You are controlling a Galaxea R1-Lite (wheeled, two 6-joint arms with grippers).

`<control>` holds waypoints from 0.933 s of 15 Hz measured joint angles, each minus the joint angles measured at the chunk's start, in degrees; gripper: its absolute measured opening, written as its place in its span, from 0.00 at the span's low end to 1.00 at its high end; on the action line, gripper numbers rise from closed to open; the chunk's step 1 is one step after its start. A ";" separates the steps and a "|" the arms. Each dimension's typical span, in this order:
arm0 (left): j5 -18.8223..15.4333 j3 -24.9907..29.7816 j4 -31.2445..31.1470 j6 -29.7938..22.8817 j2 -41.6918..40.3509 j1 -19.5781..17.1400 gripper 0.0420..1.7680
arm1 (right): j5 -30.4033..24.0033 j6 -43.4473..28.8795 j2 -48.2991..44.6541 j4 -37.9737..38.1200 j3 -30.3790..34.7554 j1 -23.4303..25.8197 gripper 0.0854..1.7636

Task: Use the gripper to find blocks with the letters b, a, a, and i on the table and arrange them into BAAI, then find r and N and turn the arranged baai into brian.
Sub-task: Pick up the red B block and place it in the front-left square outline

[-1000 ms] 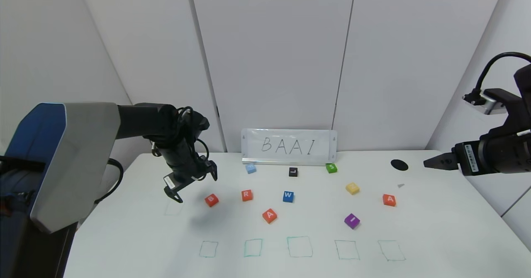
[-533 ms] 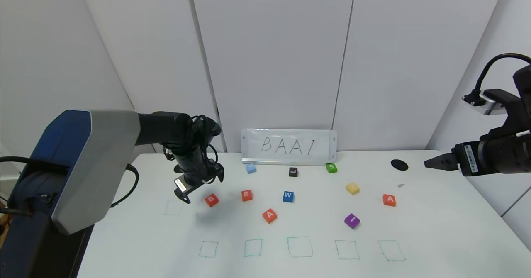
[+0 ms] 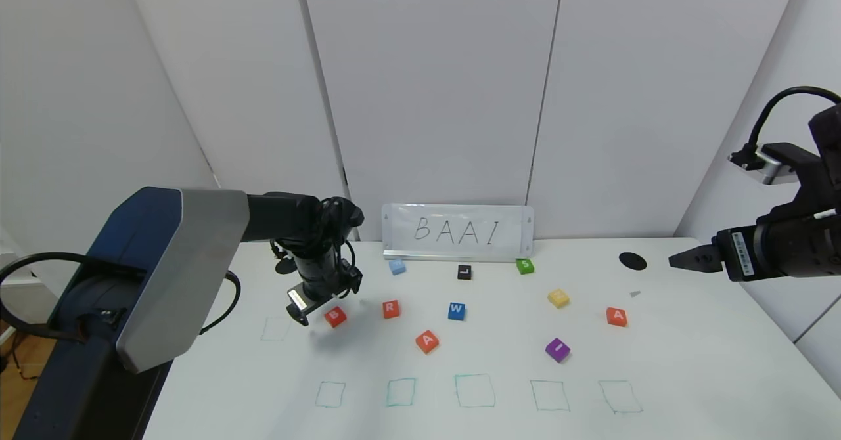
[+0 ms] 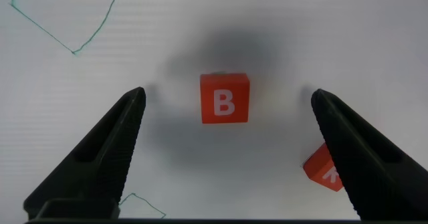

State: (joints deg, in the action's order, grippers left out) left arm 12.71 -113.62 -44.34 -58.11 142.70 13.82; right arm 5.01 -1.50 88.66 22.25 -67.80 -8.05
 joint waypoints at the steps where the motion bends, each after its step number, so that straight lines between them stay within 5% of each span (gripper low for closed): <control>1: -0.11 0.09 0.09 -0.02 0.32 -0.05 1.00 | 0.02 0.00 -0.05 0.00 0.06 -0.07 1.00; 9: 0.00 0.50 0.06 -0.05 1.48 -0.21 1.00 | 0.10 0.06 0.04 -0.09 0.41 -0.60 1.00; 14: 0.00 0.59 -0.13 0.00 1.48 0.01 0.58 | 0.07 0.06 -0.05 -0.09 0.48 -0.82 1.00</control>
State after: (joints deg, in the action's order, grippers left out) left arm 12.71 -113.03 -44.47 -58.11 144.18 13.84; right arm 5.08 -1.44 88.61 22.16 -67.33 -8.86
